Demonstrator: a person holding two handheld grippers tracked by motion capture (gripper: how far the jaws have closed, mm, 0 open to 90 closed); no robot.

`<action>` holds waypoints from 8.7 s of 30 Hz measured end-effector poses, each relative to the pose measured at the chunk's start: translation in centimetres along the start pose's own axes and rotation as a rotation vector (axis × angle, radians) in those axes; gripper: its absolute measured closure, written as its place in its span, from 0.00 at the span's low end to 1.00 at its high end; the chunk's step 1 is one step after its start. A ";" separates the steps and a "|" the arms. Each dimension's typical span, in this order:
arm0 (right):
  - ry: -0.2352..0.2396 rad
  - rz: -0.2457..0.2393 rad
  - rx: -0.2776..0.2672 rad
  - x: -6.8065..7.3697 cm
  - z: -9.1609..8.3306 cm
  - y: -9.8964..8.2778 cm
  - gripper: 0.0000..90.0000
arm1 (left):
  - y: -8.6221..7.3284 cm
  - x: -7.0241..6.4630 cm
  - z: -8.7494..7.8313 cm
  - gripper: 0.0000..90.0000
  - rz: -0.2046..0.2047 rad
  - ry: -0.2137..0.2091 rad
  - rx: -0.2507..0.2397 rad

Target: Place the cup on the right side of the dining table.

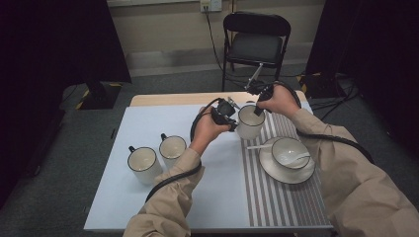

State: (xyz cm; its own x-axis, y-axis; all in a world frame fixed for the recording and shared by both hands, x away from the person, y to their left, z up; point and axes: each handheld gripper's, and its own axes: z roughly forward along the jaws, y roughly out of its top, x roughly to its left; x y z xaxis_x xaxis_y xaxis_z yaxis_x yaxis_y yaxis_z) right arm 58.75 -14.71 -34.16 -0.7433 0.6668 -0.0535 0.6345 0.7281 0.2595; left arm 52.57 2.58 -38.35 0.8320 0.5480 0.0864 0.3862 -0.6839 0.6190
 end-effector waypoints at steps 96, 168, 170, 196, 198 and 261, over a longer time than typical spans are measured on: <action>-0.048 0.041 -0.136 2.0 -1.2 -1.8 0.32 | -1.0 -1.4 -1.9 0.22 -0.056 -0.002 -0.015; -0.013 0.015 -0.117 6.9 -2.2 -5.8 0.19 | -6.4 -5.9 -5.0 0.21 -0.050 -0.111 -0.049; -0.007 0.013 -0.109 7.0 -2.2 -5.9 0.19 | -6.5 -6.0 -5.0 0.21 -0.053 -0.112 -0.046; 0.019 -0.007 -0.116 8.5 -1.6 -7.0 0.19 | -7.8 -7.2 -5.2 0.20 -0.047 -0.147 -0.049; 0.021 -0.009 -0.118 8.7 -1.6 -7.1 0.19 | -7.8 -7.3 -5.3 0.20 -0.055 -0.151 -0.051; 0.107 -0.097 -0.131 13.0 -0.2 -8.5 0.20 | -13.5 -7.9 -6.7 0.20 -0.090 -0.159 -0.056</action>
State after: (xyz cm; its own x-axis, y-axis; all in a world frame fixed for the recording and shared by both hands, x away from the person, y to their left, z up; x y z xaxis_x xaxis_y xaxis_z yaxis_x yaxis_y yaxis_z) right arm 43.60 -12.25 -36.86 -0.8224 0.5686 0.0164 0.5308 0.7568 0.3815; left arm 38.10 10.75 -42.13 0.8493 0.5197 -0.0925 0.4425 -0.6054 0.6616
